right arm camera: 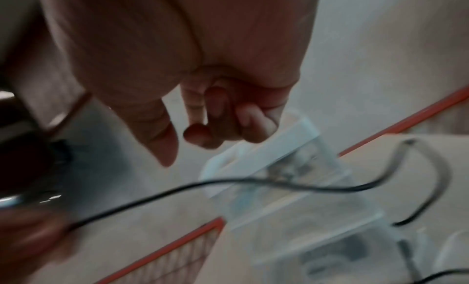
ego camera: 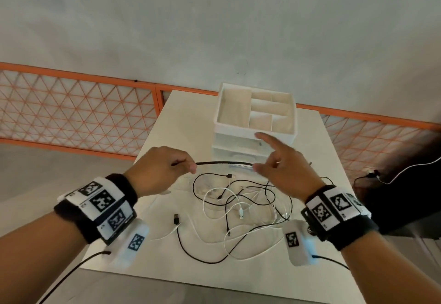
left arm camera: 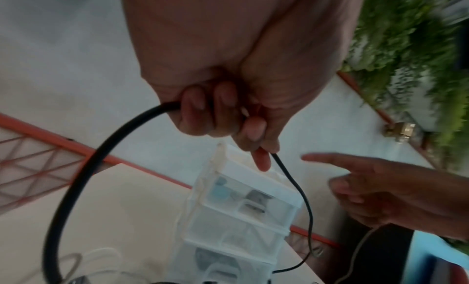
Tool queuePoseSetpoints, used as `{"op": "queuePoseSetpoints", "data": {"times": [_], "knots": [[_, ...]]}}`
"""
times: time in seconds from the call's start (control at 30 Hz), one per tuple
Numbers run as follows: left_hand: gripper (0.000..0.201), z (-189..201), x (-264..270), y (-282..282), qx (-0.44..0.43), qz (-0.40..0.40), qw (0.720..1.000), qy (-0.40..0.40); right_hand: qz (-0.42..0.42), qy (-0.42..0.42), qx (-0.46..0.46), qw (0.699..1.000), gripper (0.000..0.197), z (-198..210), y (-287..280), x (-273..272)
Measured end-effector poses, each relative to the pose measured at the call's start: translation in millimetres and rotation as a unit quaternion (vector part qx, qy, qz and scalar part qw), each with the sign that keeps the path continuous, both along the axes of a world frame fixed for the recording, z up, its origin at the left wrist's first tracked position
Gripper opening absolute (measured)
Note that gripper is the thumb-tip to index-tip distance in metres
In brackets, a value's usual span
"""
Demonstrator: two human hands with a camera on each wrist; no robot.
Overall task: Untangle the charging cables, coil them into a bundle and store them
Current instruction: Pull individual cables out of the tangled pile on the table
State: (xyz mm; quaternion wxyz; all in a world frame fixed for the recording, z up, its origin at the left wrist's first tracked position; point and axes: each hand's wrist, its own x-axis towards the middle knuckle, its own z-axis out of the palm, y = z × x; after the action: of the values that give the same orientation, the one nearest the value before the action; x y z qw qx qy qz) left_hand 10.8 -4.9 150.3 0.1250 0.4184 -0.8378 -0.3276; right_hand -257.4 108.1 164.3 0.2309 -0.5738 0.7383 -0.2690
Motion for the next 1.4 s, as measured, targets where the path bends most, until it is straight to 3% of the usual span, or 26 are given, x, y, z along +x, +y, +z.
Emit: {"op": "queuePoseSetpoints", "data": {"times": [0.07, 0.1, 0.17, 0.27, 0.37, 0.5, 0.63, 0.73, 0.83, 0.93, 1.03, 1.13, 1.27, 1.4], "knots": [[0.019, 1, -20, 9, -0.011, -0.021, 1.000, 0.009, 0.088, 0.000, 0.030, 0.996, 0.056, -9, -2, 35], [0.018, 0, -27, 14, -0.019, -0.031, 0.999, 0.016, 0.104, 0.015, 0.040, 0.994, 0.040, -15, -5, 47], [0.018, -1, -36, 20, -0.014, -0.037, 0.998, 0.044, 0.061, 0.031, 0.043, 0.997, 0.012, -23, -9, 50], [0.019, -8, -27, 21, 0.029, -0.034, 0.996, 0.072, -0.058, 0.019, 0.035, 0.998, 0.017, -32, -7, 20], [0.025, -27, -5, 13, 0.081, -0.022, 0.995, 0.055, -0.137, 0.029, -0.016, 0.990, 0.008, -33, 0, -7], [0.026, -59, 18, 12, 0.118, -0.010, 0.993, 0.007, -0.174, 0.057, -0.065, 0.981, 0.006, -45, 8, -22], [0.028, -76, 23, 17, 0.116, 0.037, 0.992, 0.018, -0.130, 0.064, 0.089, 0.985, 0.044, -86, 13, -27], [0.029, -77, 18, 16, 0.127, 0.097, 0.986, 0.056, -0.100, 0.066, 0.165, 0.979, 0.058, -104, 16, -17], [0.027, -76, 9, 14, 0.150, 0.156, 0.972, 0.091, -0.055, 0.068, 0.134, 0.987, 0.039, -113, 15, 9], [0.026, -73, 0, 15, 0.218, 0.192, 0.943, 0.164, 0.045, 0.058, 0.130, 0.989, 0.014, -127, 13, 40], [0.024, -67, -3, 18, 0.243, 0.166, 0.932, 0.210, 0.143, 0.045, 0.174, 0.973, 0.017, -139, 9, 74], [0.023, -62, 2, 18, 0.227, 0.132, 0.952, 0.157, 0.234, 0.101, 0.198, 0.946, 0.034, -153, 2, 112], [0.024, -68, 19, 17, 0.181, 0.112, 0.977, 0.002, 0.288, 0.162, 0.207, 0.921, 0.049, -178, -7, 145], [0.025, -84, 38, 22, 0.200, 0.168, 0.965, -0.036, 0.275, 0.197, 0.218, 0.916, 0.034, -193, -15, 155]]}}
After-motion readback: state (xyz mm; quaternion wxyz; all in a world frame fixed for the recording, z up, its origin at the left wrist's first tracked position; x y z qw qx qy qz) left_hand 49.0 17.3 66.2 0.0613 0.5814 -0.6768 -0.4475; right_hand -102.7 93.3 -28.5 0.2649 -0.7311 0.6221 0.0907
